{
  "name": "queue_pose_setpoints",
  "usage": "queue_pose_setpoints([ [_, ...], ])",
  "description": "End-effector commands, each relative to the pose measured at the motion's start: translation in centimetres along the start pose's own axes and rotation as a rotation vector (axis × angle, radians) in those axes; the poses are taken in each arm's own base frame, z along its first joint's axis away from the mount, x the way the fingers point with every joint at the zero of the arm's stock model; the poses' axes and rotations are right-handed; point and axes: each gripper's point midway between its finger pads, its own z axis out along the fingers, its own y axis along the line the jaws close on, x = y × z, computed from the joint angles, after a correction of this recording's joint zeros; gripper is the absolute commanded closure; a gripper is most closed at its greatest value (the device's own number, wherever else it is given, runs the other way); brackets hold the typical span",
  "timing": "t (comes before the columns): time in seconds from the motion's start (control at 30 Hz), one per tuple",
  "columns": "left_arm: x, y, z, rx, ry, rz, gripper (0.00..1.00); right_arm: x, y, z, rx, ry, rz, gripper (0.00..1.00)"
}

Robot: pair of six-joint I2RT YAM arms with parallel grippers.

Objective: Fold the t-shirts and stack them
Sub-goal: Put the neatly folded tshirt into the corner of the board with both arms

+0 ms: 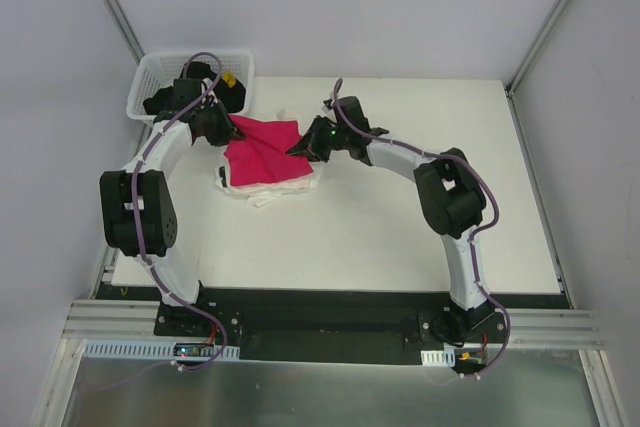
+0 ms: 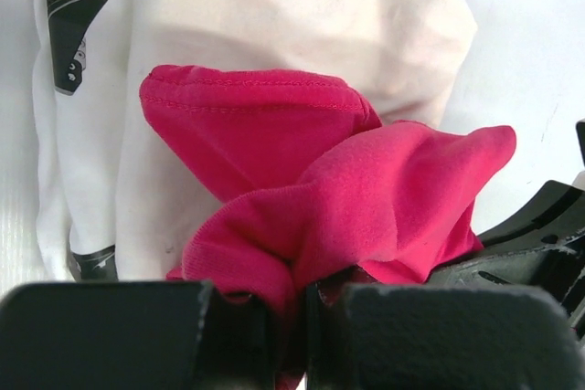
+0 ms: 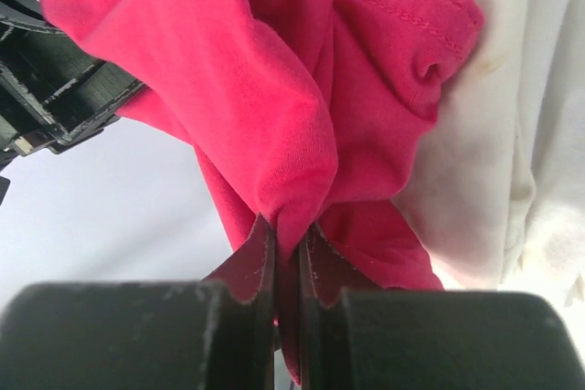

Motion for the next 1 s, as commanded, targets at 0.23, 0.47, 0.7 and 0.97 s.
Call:
queue_pose_setpoints([
  [0.23,-2.9,0.4,0.1,0.000,-0.075,0.038,1.00,-2.8,-0.2,-0.5,-0.022,-0.022,0.025,0.99],
  [0.47,-2.7,1.4,0.7,-0.015,-0.061,0.026,1.00,-4.3,-0.5,-0.6,-0.028,-0.039,0.040,0.99],
  [0.7,-2.4,2.4,1.9,-0.027,-0.033,0.007,1.00,-4.5,-1.2,-0.3,-0.030,-0.031,0.060,0.99],
  [0.97,-2.4,3.5,2.4,-0.039,-0.022,-0.009,1.00,-5.0,-2.0,-0.5,-0.034,-0.034,0.079,0.99],
])
